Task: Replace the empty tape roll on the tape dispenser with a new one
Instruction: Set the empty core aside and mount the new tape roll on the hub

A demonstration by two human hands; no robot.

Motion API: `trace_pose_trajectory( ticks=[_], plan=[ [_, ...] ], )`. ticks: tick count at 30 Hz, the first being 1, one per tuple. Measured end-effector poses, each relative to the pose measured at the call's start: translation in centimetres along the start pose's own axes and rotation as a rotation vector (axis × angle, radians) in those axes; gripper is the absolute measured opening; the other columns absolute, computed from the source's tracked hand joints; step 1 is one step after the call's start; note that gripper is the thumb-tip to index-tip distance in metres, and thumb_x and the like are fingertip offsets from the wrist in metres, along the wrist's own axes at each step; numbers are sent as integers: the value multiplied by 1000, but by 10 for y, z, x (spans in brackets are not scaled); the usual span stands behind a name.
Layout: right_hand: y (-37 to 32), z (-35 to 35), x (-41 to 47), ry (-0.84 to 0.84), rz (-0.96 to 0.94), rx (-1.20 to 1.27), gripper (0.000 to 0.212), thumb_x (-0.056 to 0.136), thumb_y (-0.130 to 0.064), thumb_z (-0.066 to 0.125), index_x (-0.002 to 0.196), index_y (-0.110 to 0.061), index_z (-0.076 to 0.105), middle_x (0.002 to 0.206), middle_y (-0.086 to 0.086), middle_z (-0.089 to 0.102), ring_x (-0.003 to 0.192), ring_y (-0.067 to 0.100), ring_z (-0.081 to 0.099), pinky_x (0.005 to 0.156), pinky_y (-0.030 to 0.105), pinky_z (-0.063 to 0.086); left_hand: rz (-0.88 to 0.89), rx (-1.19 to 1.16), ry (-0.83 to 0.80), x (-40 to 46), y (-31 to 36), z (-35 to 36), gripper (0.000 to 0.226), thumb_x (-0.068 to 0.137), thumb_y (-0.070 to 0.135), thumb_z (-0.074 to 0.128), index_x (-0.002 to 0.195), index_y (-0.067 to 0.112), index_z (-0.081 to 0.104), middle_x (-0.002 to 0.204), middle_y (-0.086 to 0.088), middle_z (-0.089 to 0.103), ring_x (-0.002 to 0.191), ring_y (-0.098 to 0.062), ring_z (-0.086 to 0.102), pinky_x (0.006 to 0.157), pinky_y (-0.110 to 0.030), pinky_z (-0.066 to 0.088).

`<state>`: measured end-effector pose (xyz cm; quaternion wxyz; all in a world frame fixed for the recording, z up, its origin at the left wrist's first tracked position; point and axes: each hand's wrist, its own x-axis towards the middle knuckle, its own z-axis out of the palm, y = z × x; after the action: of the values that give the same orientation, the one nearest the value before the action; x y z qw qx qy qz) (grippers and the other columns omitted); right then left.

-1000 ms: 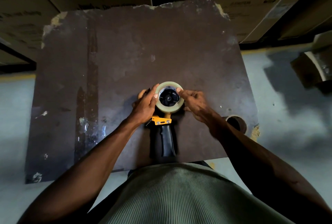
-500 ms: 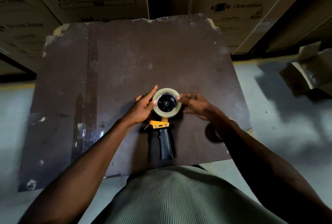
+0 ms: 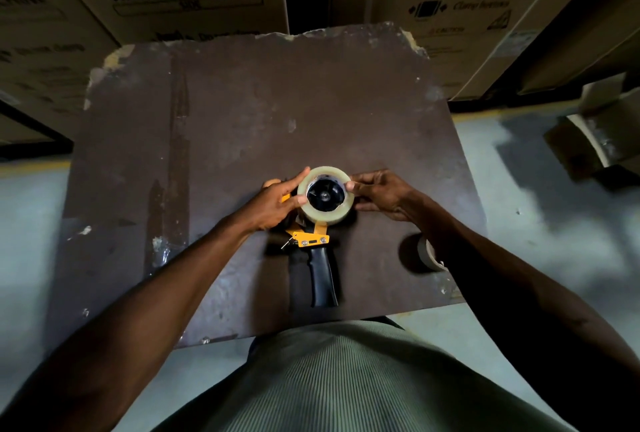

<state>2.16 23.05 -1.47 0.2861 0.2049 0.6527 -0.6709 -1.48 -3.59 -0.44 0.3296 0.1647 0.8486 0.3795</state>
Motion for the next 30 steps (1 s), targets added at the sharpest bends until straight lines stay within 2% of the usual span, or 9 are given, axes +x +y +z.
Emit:
trace_pose_trajectory(
  ticks=[3,5,9,12,15,18,22,25,30],
  plan=[
    [0,-2,0,-9,8,23,25,99,-18,64,123,-12,69,93,-6,75,83,0,71,74,20,57,7,20,-13,0,-1,1,61,102,35,50,155,36,22,102,-3,50,130,-39,40,116,-51,32],
    [-1,-2,-1,-19,8,27,18,99,-18,63,116,-17,70,89,-10,76,81,-2,72,69,17,57,-5,37,-19,2,-3,2,61,102,36,49,155,38,19,108,-7,52,133,-37,37,116,-50,30],
    [9,0,-1,-9,24,44,13,100,-16,63,108,-19,71,83,-14,78,81,-3,73,65,15,57,-60,129,-27,7,-8,11,63,101,41,49,154,46,16,146,-22,43,146,-34,19,119,-46,23],
    [15,2,-1,2,20,98,13,100,-15,62,105,-21,73,85,-14,79,83,-3,74,65,15,57,-85,144,-15,11,-13,13,64,98,45,51,150,54,15,155,-20,34,149,-31,14,120,-46,23],
    [15,2,1,13,18,86,13,99,-15,64,101,-22,74,84,-13,79,82,-3,73,65,16,58,-93,194,-2,14,-17,14,65,97,47,51,149,57,13,152,-21,38,148,-31,15,119,-50,25],
    [16,2,4,33,5,88,14,99,-11,63,109,-11,73,83,-10,78,79,-3,73,64,16,58,-90,271,27,16,-15,15,67,96,49,52,147,59,11,150,-20,41,148,-28,18,117,-52,24],
    [17,5,4,46,-9,52,26,100,-10,61,124,-3,67,84,-6,76,75,-4,71,64,15,57,-94,395,97,16,-11,17,64,93,54,51,146,61,15,145,-17,49,145,-20,23,103,-50,19],
    [15,6,5,44,-8,34,21,100,-12,62,119,-7,70,79,-11,77,75,-5,71,63,15,57,-88,446,102,16,-11,17,62,94,56,48,147,59,15,135,-9,58,142,-19,26,94,-47,17],
    [13,7,4,44,2,40,14,99,-13,64,110,-9,72,77,-12,78,76,-3,73,60,15,57,-78,425,80,12,-9,17,64,96,55,47,150,54,13,130,-9,61,139,-21,27,105,-53,26]
  ],
)
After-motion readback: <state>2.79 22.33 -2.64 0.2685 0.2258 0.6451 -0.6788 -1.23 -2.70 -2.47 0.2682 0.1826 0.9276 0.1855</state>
